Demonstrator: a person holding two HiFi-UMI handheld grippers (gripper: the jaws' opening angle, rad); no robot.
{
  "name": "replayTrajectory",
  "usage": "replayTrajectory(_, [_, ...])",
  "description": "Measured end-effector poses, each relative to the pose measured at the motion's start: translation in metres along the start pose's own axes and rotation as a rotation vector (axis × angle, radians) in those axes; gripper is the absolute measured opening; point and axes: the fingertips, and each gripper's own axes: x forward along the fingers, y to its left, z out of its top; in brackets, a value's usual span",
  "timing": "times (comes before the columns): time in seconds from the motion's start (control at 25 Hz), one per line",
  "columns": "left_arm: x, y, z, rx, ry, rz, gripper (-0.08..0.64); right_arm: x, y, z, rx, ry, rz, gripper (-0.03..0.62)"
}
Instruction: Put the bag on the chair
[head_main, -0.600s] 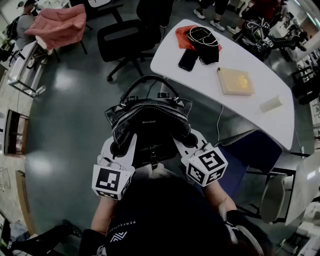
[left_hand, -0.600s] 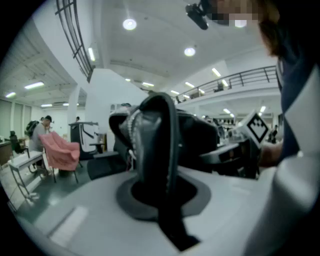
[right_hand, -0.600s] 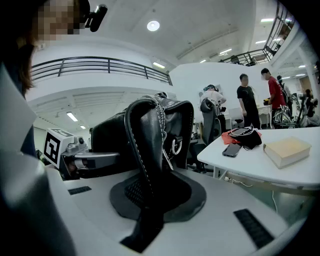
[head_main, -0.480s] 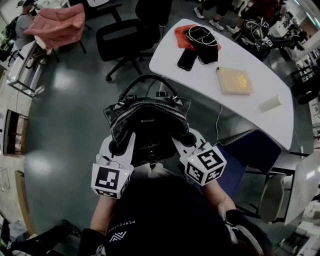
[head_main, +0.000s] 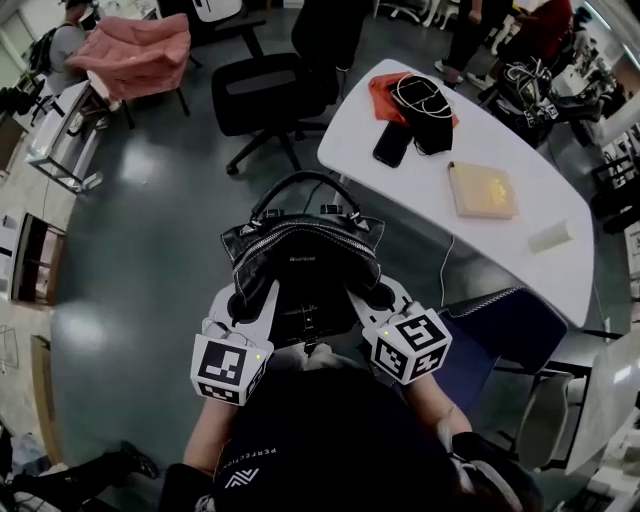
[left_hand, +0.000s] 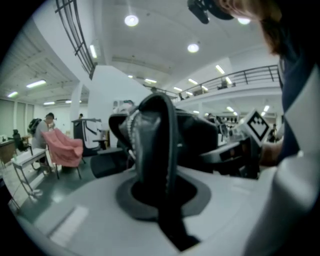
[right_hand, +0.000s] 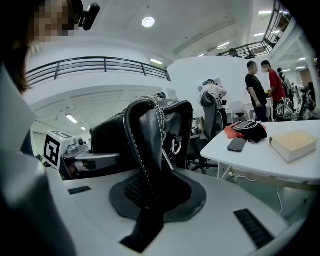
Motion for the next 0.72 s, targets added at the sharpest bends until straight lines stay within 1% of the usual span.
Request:
replayTrajectory(0.08, [0.001, 0.007, -0.002, -0.006, 0.006, 0.007, 0.037, 0.008, 0.001, 0.000, 0.006, 0.013, 0.007, 0.040])
replayTrajectory(0.28, [0.005, 0.052, 0.001, -0.018, 0.013, 0.028, 0.037, 0.049, 0.011, 0.016, 0.008, 0.038, 0.026, 0.040])
replayTrajectory(0.52, [0.014, 0.091, -0.002, -0.035, 0.016, 0.045, 0.040, 0.088, 0.014, 0.025, 0.011, 0.061, 0.045, 0.040])
replayTrajectory(0.72, [0.022, 0.126, -0.009, -0.053, 0.035, 0.058, 0.040, 0.124, 0.017, 0.028, 0.023, 0.099, 0.066, 0.040])
